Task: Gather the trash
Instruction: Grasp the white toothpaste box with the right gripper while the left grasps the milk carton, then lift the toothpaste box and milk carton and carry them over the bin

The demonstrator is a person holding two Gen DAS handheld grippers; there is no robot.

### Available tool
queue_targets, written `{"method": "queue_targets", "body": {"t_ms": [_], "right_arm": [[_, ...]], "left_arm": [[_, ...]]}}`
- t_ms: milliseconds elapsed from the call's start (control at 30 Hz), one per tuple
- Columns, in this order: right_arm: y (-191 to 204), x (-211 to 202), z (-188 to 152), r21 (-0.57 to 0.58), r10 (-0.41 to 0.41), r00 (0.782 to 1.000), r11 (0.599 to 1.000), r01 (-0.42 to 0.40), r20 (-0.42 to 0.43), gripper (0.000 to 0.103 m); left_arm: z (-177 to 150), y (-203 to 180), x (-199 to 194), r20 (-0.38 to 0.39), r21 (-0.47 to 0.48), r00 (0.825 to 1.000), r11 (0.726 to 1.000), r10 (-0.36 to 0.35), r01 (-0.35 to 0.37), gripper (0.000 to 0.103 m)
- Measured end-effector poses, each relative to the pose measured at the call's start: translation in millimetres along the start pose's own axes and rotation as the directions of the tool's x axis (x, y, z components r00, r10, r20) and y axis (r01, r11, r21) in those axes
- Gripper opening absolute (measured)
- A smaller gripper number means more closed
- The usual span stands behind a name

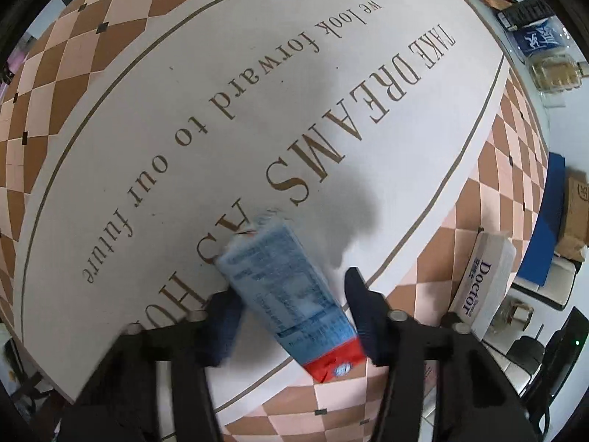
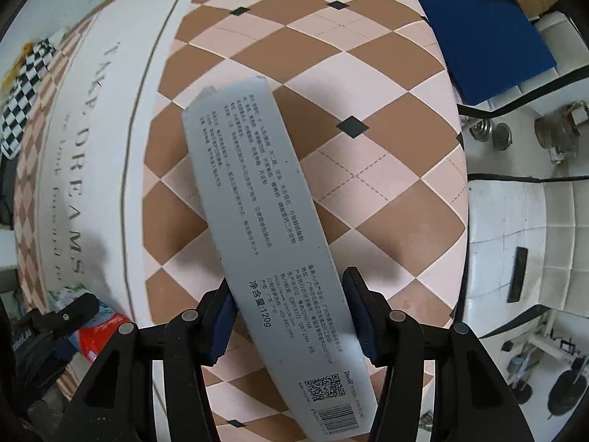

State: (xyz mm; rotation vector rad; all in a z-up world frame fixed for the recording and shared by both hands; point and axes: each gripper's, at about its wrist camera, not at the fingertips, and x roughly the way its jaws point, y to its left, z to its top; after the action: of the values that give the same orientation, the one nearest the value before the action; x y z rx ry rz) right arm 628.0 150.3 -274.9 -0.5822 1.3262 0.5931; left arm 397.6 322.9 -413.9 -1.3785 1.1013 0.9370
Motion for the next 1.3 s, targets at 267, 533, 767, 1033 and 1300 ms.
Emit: {"method": "queue_targets", "body": {"t_ms": [267, 533, 767, 1033, 1300], "right_arm": [[18, 9, -5, -0.107, -0.075, 0.997, 0.991, 0.076, 0.018, 0.053], [17, -7, -43, -0.090, -0.024, 0.996, 0.995, 0.032, 0.083, 0.052], [20, -48, -108, -0.038, 0.058, 0.986, 0.998, -0.053, 0.157, 0.052], [65, -118, -233, 0.004, 0.122, 0.953, 0.992, -0.128, 0.276, 0.052], [116, -145, -411, 0.090, 0.168, 0.927, 0.974, -0.209, 0.335, 0.052]], "left_arm": [[-13, -18, -15, 0.105, 0.129, 0.992, 0.988, 0.072, -0.086, 0.032], [-27, -13, -44, 0.230, 0.273, 0.964, 0.942, 0.132, -0.194, 0.031], [-64, 3, -85, 0.343, 0.390, 0.933, 0.887, 0.110, -0.248, 0.031], [-131, 80, -147, 0.395, 0.541, 0.918, 0.812, -0.016, -0.219, 0.031], [-198, 195, -189, 0.350, 0.675, 0.928, 0.722, -0.132, -0.152, 0.031]]}}
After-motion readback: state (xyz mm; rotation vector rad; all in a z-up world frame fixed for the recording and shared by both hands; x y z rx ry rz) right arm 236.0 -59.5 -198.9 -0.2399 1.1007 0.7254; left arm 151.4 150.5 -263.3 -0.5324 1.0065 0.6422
